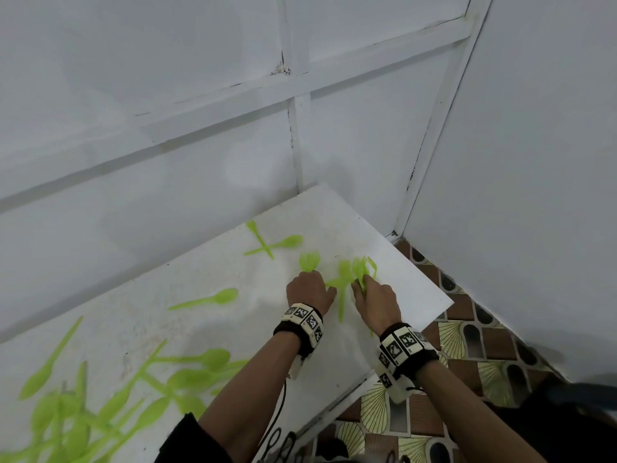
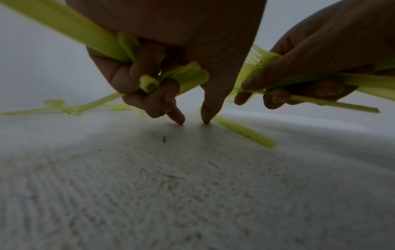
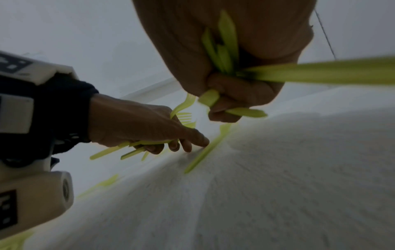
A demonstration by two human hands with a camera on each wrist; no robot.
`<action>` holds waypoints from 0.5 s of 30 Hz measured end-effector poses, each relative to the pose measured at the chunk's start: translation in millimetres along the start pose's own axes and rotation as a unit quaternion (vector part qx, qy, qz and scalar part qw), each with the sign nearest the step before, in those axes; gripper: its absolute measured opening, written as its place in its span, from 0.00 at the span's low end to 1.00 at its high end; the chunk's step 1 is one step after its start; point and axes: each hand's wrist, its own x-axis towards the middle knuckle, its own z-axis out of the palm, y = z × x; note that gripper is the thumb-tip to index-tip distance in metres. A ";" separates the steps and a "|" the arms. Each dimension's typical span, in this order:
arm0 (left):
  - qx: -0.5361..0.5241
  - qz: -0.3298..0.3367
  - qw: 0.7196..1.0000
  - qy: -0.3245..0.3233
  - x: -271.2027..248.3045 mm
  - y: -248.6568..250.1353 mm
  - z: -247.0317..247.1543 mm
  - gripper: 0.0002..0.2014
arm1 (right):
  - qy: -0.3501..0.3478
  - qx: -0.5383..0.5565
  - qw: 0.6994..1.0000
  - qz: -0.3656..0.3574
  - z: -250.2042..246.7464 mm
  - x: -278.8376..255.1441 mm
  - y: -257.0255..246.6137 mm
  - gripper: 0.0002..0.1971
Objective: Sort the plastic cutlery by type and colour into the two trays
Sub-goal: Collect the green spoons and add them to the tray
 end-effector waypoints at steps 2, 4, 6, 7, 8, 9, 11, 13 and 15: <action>-0.011 -0.007 1.000 -0.006 0.1 2.8 -0.9 0.20 | 0.004 0.034 0.999 0.007 0.4 0.5 1.4 0.17; -0.035 -0.020 0.999 -0.006 -0.1 6.8 -2.2 0.19 | 0.005 0.070 0.997 0.022 0.1 3.1 4.0 0.16; -0.061 -0.029 0.998 -0.007 -2.2 12.8 -2.0 0.23 | 0.009 0.097 0.995 0.033 0.8 6.6 9.0 0.16; -0.060 -0.026 0.998 -0.009 -3.3 15.3 -0.7 0.25 | 0.008 0.106 0.994 0.040 1.5 7.6 10.9 0.15; -0.051 -0.015 0.999 -0.013 -4.3 17.0 1.7 0.27 | 0.008 0.110 0.993 0.043 2.3 8.0 12.4 0.14; -0.035 -0.002 0.999 -0.015 -4.8 18.4 3.6 0.26 | 0.008 0.110 0.993 0.045 2.5 7.6 12.7 0.14; -0.014 0.020 1.000 -0.016 -3.8 20.1 5.3 0.19 | 0.018 0.106 0.994 0.037 2.8 7.4 12.4 0.13; -0.007 0.030 0.999 -0.020 -1.0 19.3 6.0 0.17 | 0.024 0.102 0.994 0.030 2.4 7.3 11.3 0.14; 0.009 0.029 0.999 -0.028 -0.6 17.2 5.0 0.18 | 0.024 0.095 0.995 0.023 2.5 6.4 8.1 0.13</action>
